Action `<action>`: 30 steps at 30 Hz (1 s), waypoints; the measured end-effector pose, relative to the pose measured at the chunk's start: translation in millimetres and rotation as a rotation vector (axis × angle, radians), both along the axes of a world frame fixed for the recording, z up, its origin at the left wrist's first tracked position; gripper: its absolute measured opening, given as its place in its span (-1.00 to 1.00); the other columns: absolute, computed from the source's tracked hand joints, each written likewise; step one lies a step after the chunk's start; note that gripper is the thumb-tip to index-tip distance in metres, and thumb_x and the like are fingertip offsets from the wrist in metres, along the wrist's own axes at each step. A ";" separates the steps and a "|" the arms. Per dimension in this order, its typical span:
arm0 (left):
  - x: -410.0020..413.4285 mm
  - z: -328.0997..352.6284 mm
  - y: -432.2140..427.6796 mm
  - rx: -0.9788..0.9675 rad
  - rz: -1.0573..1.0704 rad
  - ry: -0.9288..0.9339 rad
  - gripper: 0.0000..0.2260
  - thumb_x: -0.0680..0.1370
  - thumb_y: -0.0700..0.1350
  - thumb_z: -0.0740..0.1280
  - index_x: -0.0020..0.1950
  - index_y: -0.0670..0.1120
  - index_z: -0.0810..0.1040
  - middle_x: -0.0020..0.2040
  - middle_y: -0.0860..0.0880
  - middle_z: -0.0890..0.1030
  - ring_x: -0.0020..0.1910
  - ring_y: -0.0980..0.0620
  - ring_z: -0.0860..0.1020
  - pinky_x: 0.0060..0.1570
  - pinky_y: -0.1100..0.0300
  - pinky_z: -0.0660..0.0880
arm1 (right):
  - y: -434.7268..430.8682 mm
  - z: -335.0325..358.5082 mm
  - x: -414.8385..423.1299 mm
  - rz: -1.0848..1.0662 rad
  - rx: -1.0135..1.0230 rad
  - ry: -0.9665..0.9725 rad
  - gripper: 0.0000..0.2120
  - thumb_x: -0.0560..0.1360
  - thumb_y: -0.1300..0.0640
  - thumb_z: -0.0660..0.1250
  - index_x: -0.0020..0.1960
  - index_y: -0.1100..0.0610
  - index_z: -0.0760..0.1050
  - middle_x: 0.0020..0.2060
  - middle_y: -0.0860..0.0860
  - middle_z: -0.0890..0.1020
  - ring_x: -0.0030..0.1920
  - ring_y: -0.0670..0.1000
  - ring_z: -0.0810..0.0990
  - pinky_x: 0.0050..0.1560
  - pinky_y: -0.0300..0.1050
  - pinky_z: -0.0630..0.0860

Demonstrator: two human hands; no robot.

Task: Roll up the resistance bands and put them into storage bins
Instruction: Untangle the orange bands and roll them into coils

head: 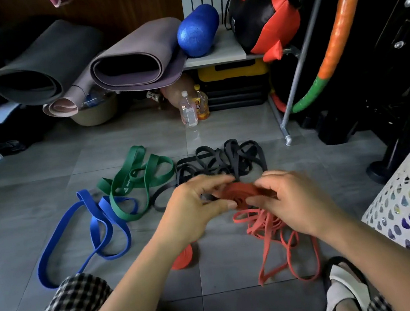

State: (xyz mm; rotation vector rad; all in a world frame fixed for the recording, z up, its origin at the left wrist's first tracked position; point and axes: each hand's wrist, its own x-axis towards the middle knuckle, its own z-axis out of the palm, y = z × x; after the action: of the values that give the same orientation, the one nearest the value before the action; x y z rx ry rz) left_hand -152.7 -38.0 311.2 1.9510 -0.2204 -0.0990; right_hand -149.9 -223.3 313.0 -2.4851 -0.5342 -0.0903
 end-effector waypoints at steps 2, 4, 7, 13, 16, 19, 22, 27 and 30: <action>0.1 -1.3 1.1 -0.011 0.008 -0.009 -0.72 0.37 -0.30 0.46 -0.13 0.10 0.65 -0.14 -0.10 0.61 -0.14 -0.04 0.61 0.00 0.07 0.56 | 2.2 -2.3 -2.3 0.035 -0.023 0.008 -0.79 0.44 -0.01 0.36 -0.05 0.11 0.61 -0.24 -0.09 0.55 -0.18 -0.08 0.50 -0.15 -0.14 0.41; -0.4 -0.4 1.0 -0.158 0.057 0.056 -0.75 0.37 -0.35 0.43 -0.16 0.01 0.64 -0.20 -0.07 0.65 -0.21 0.01 0.63 -0.09 0.18 0.57 | 3.8 -1.4 -2.7 0.034 0.146 0.127 -0.79 0.41 -0.02 0.37 -0.07 0.09 0.61 -0.27 -0.10 0.52 -0.20 -0.10 0.52 -0.13 -0.13 0.46; -3.5 4.3 -3.6 -0.426 0.115 0.150 -0.81 0.34 -0.39 0.39 -0.17 -0.12 0.60 -0.31 -0.01 0.67 -0.32 0.10 0.63 -0.21 0.32 0.55 | 5.2 3.5 -1.4 -0.026 0.525 0.323 -0.72 0.27 -0.08 0.40 -0.10 0.05 0.63 -0.24 -0.12 0.53 -0.13 -0.06 0.58 0.02 0.03 0.54; -10.6 -0.6 -15.9 -0.823 0.194 0.273 -0.85 0.34 -0.27 0.34 -0.11 -0.21 0.58 -0.27 -0.07 0.68 -0.29 0.05 0.65 -0.33 0.30 0.56 | 14.7 -2.7 -4.5 -0.045 0.762 0.354 -0.74 0.24 -0.11 0.49 -0.14 -0.02 0.64 -0.21 -0.07 0.62 -0.20 -0.03 0.63 -0.03 0.10 0.56; -11.0 -4.6 -16.5 -0.831 0.192 0.321 -0.86 0.38 -0.30 0.34 -0.08 -0.22 0.58 -0.24 -0.08 0.68 -0.27 0.04 0.65 -0.36 0.31 0.55 | 12.1 -5.6 -1.4 -0.061 0.680 0.306 -0.87 0.34 -0.01 0.44 -0.13 -0.02 0.61 -0.21 -0.01 0.64 -0.18 -0.09 0.63 -0.10 -0.10 0.59; -4.8 -10.8 -8.0 -0.382 0.150 0.131 -0.76 0.37 -0.35 0.41 0.01 -0.17 0.60 -0.18 0.02 0.66 -0.20 0.09 0.63 -0.14 0.26 0.57 | 3.9 -3.9 2.3 -0.036 0.264 0.041 -0.93 0.41 0.09 0.41 -0.12 0.06 0.62 -0.28 -0.07 0.56 -0.26 -0.09 0.56 -0.27 -0.19 0.52; -4.3 -9.7 -5.6 0.097 0.032 -0.074 -0.71 0.38 -0.31 0.45 0.04 -0.03 0.64 -0.17 0.17 0.58 -0.19 0.19 0.57 -0.12 0.28 0.55 | 4.9 -10.4 -1.2 0.034 -0.147 -0.240 -0.80 0.36 -0.04 0.37 -0.15 0.09 0.62 -0.33 -0.08 0.55 -0.30 0.01 0.56 -0.32 -0.16 0.40; -6.8 -0.9 -5.1 -0.291 0.087 0.106 -0.78 0.35 -0.42 0.41 -0.22 -0.10 0.60 -0.40 0.04 0.63 -0.42 0.15 0.57 -0.30 0.34 0.52 | 4.9 -1.3 -2.9 -0.016 0.357 0.195 -0.76 0.33 0.04 0.45 -0.01 0.01 0.61 -0.19 -0.10 0.63 -0.15 -0.10 0.61 -0.08 -0.11 0.56; -8.5 1.9 -7.3 -0.469 0.117 0.141 -0.83 0.31 -0.41 0.41 -0.24 -0.17 0.57 -0.37 -0.02 0.65 -0.38 0.08 0.61 -0.30 0.30 0.56 | 5.1 3.0 -3.9 -0.037 0.667 0.351 -0.71 0.23 0.01 0.42 -0.05 0.00 0.60 -0.16 -0.01 0.68 -0.15 -0.06 0.66 -0.06 -0.07 0.61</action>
State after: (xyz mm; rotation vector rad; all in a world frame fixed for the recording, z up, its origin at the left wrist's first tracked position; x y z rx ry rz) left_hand -161.3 -45.3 313.0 1.4789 -0.0303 -0.0977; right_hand -153.8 -218.2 316.0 -1.8024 -0.2498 0.1339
